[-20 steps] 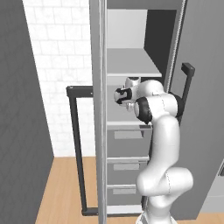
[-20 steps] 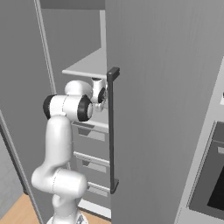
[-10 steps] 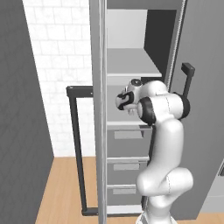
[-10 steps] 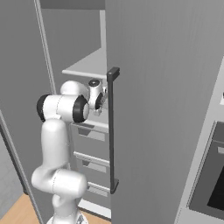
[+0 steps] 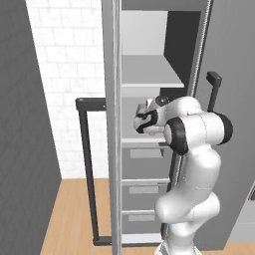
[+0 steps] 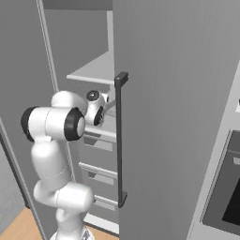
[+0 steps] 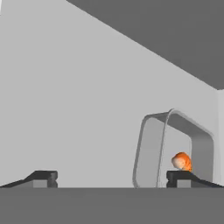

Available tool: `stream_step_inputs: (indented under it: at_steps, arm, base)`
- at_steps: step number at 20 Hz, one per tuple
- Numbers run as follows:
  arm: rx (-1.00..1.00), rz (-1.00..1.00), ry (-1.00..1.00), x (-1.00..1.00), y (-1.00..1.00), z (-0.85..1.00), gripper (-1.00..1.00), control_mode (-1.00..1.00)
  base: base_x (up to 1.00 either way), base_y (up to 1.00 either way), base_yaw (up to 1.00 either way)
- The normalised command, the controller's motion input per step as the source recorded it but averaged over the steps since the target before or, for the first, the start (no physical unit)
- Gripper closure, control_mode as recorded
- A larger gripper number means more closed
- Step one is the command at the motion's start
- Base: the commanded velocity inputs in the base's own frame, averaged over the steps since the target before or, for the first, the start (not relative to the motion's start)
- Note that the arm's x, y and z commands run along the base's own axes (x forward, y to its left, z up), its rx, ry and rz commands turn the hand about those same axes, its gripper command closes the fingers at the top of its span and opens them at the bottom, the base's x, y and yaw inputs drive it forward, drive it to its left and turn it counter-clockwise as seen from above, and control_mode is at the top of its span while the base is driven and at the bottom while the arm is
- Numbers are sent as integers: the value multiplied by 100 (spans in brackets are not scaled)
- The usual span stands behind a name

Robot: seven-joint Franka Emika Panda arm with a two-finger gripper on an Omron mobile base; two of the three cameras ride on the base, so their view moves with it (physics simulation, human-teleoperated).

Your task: Take the meat container that has the shrimp and place it on the second highest rack of the freezer. Then take the vegetable container that has the eggplant and carrot and place it on the highest rack of the freezer.

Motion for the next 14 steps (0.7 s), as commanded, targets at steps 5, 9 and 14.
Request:
stream_step_inputs:
  at_steps: [5,9,14]
  arm:
    - [2,0,3,-86,2,75,-100,-100]
    - [0,0,0,-100,0,19,-100,-100]
    - [0,0,5,-86,2,90,-100,-100]
  base:
    - [0,0,0]
    - [0,0,0]
    - [0,0,0]
